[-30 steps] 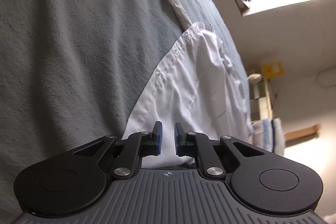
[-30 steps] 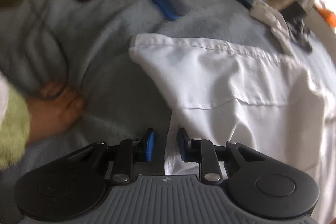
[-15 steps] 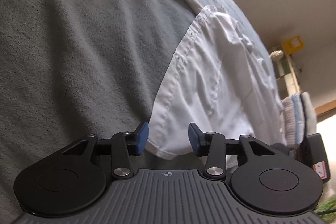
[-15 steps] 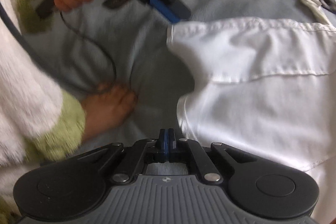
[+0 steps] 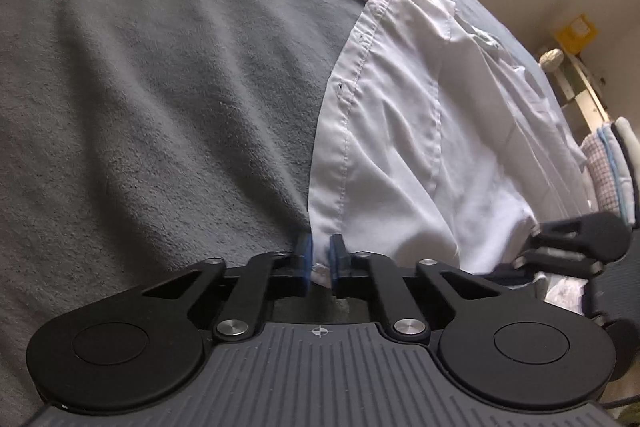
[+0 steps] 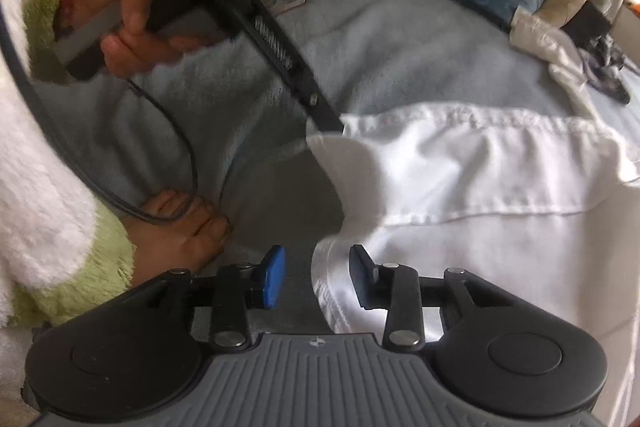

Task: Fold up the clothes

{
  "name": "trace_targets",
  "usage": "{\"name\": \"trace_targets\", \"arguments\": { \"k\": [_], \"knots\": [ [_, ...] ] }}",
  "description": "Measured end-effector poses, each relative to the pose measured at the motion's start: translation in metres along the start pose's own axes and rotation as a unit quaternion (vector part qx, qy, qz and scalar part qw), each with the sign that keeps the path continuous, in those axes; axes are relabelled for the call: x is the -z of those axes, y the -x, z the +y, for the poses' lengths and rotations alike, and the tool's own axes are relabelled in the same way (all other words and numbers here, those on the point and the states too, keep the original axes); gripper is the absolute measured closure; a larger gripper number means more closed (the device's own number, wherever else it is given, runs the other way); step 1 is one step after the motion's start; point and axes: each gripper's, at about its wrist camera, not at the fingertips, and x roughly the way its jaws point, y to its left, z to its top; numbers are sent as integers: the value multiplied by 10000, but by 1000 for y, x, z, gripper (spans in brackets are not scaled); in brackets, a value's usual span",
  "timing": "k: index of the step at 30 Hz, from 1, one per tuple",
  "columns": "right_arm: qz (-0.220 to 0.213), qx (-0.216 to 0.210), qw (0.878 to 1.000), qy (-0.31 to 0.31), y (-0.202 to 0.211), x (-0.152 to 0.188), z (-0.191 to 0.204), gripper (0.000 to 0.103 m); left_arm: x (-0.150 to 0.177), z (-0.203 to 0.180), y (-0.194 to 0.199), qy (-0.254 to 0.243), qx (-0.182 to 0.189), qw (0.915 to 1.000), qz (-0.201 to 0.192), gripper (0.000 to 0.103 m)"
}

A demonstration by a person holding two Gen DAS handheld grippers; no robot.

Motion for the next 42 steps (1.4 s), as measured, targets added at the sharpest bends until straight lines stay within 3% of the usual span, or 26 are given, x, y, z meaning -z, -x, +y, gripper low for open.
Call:
{"name": "trace_targets", "arguments": {
  "k": [3,4,6,9,13,19,22,27,30,32,33,36,39,40,42],
  "knots": [
    [206,55,9997,79,-6,3,-1,84,-1,1,6,-34,-184,9998,-14,103],
    [179,-7,9998,71,-4,2,-1,98,-1,2,8,-45,-246,9997,-18,103],
    [121,-203,9997,13,3,2,-2,101,-1,3,11,-68,-369,9993,-27,103],
    [75,-477,9988,-39,8,3,-3,101,-2,4,17,-102,-553,9984,-41,103],
    [434,-710,9965,94,-13,5,4,101,-1,5,16,-169,-771,9969,52,103],
    [498,-872,9949,68,-10,4,8,99,-4,-5,20,-638,-950,9934,86,101],
    [187,-761,9965,-284,14,8,-5,98,-7,-3,33,-620,-979,9933,22,99],
    [-590,-563,9861,-1448,72,23,-55,74,-17,-3,58,-567,-1203,9902,-428,97],
    [-1043,-275,9700,-2179,107,43,-93,71,-29,-12,62,-526,-995,9911,-705,95],
    [-1324,133,9544,-2673,127,59,-122,66,-40,-26,51,-593,-761,9925,-748,95],
    [-1474,398,9432,-2950,137,67,-138,58,-46,-34,42,-658,-633,9932,-723,95],
    [-1756,1366,8925,-3923,154,93,-195,56,-64,-61,5,-793,-273,9951,-518,94],
    [-1469,2146,8474,-4629,152,115,-249,56,-75,-81,-36,-897,-25,9957,-243,94],
    [-1357,2218,8363,-4827,146,122,-263,56,-77,-88,-49,-942,30,9954,-153,94],
    [-1062,2424,8252,-4989,129,131,-282,61,-79,-100,-72,-1102,94,9939,-50,94]
  ]
}}
